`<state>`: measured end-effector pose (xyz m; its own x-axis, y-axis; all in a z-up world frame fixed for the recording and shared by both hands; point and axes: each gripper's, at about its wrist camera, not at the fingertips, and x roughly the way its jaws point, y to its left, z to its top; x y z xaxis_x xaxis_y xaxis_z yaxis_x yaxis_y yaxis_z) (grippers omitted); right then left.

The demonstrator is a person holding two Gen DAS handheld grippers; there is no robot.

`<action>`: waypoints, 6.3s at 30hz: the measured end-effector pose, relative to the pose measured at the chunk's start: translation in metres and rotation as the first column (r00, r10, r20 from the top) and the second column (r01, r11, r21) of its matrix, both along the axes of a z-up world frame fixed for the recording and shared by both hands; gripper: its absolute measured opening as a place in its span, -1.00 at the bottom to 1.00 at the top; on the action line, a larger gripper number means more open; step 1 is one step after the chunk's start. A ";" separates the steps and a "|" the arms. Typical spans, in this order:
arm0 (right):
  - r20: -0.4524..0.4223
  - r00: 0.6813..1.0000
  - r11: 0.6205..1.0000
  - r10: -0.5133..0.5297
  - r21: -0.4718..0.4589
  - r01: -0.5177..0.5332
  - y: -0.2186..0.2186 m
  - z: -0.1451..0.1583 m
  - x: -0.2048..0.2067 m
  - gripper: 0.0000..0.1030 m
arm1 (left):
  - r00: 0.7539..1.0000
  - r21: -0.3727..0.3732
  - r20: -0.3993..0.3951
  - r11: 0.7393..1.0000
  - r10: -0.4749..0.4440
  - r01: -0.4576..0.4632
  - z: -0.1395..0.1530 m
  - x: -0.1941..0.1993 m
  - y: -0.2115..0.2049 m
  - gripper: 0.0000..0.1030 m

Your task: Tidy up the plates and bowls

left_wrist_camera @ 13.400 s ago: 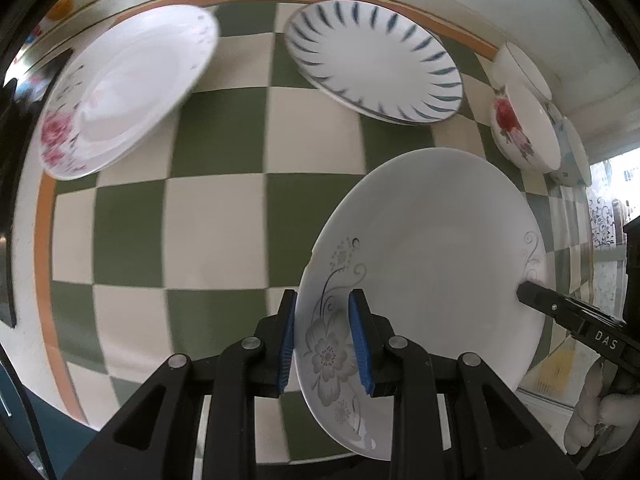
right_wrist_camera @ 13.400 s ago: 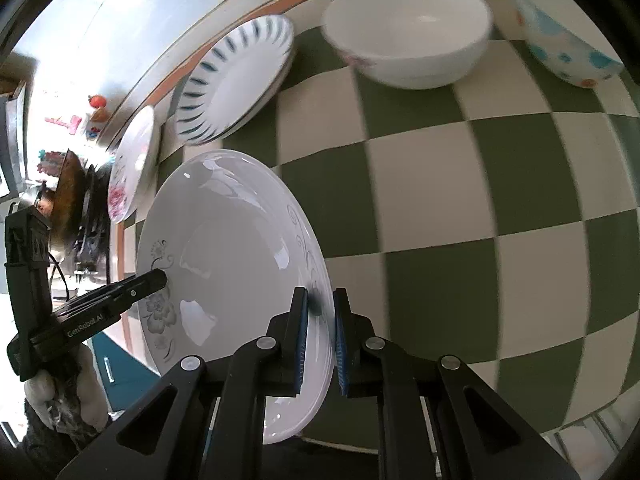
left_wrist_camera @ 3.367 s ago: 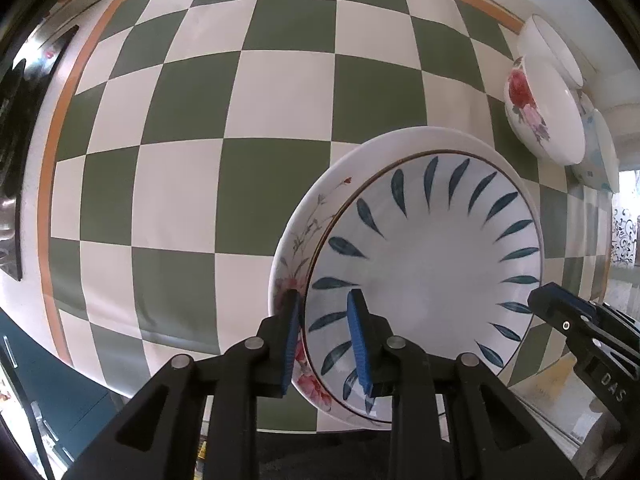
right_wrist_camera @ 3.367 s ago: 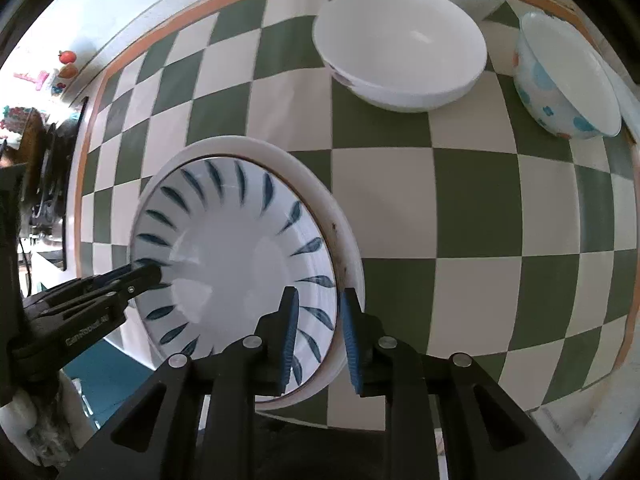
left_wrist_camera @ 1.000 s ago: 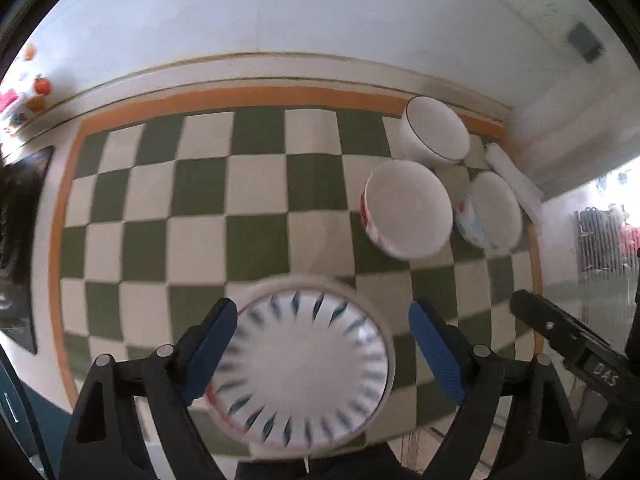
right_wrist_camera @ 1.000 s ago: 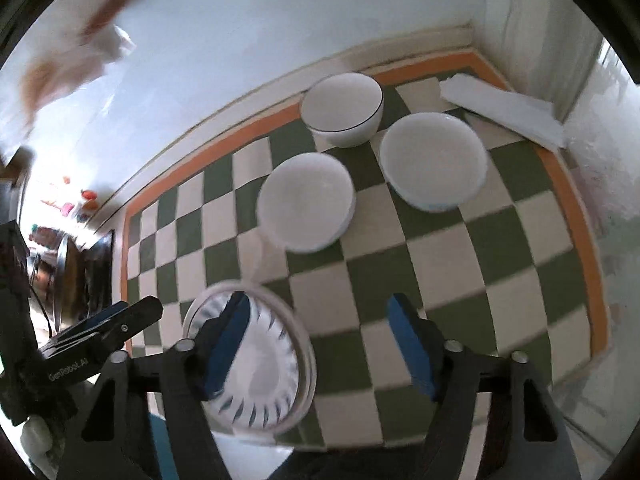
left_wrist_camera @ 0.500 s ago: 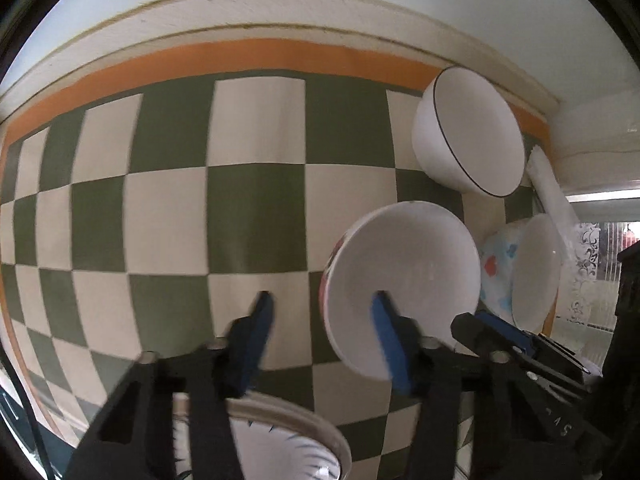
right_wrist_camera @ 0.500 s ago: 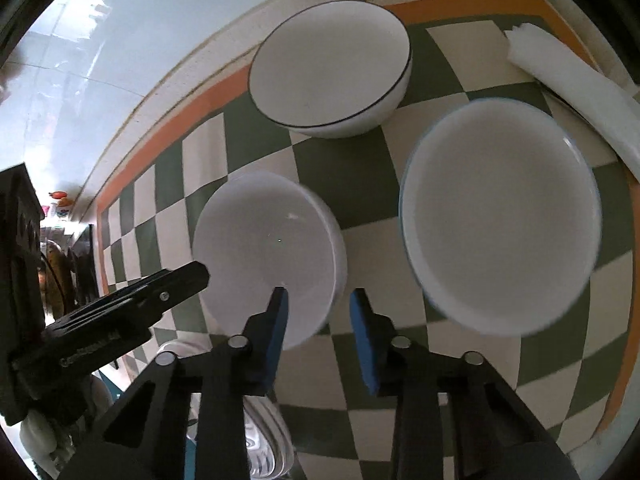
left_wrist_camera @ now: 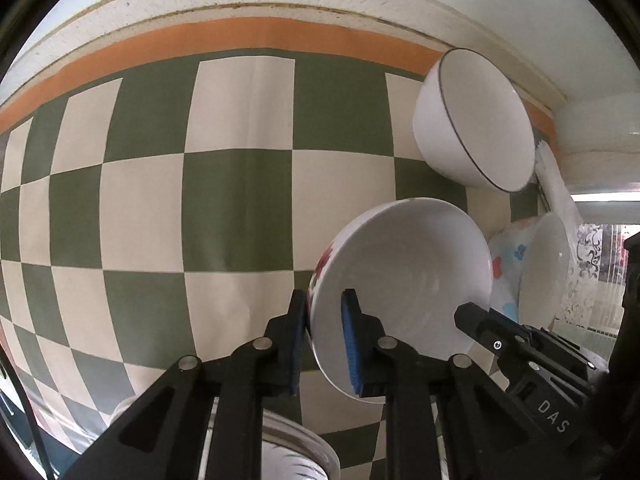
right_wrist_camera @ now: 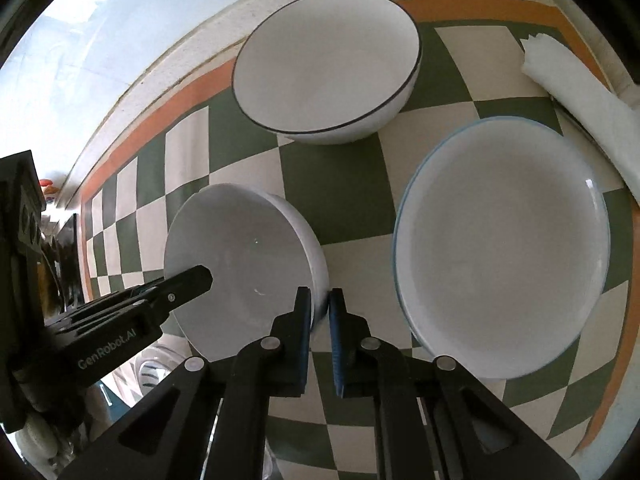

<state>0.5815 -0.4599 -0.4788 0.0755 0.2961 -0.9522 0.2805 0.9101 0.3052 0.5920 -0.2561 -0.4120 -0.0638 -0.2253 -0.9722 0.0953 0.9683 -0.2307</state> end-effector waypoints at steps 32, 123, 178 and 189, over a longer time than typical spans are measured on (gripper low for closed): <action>-0.043 0.995 0.996 -0.086 -0.030 0.085 -0.053 0.017 -0.178 -0.80 | 0.968 -0.037 -0.063 0.970 -0.241 0.240 -0.007 -0.126 -0.069 -0.70; -0.015 0.994 0.992 -0.112 0.056 0.113 -0.066 0.058 -0.179 -0.80 | 0.961 0.020 0.027 0.962 -0.274 0.273 0.052 -0.123 -0.098 -0.73; 0.071 0.988 0.985 -0.137 0.113 0.128 -0.108 0.086 -0.063 -0.21 | 0.989 0.035 0.127 0.997 -0.070 0.066 0.069 0.010 -0.096 -0.51; 0.062 0.993 0.994 -0.103 0.051 0.100 -0.109 0.016 0.084 -0.21 | 0.999 0.046 0.044 0.999 -0.026 0.024 -0.003 0.112 -0.098 -0.51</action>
<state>0.6655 -0.5691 -0.4627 0.1683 0.3291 -0.9292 0.3486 0.8618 0.3684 0.7041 -0.3541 -0.4146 -0.0251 -0.1799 -0.9834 0.1292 0.9749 -0.1816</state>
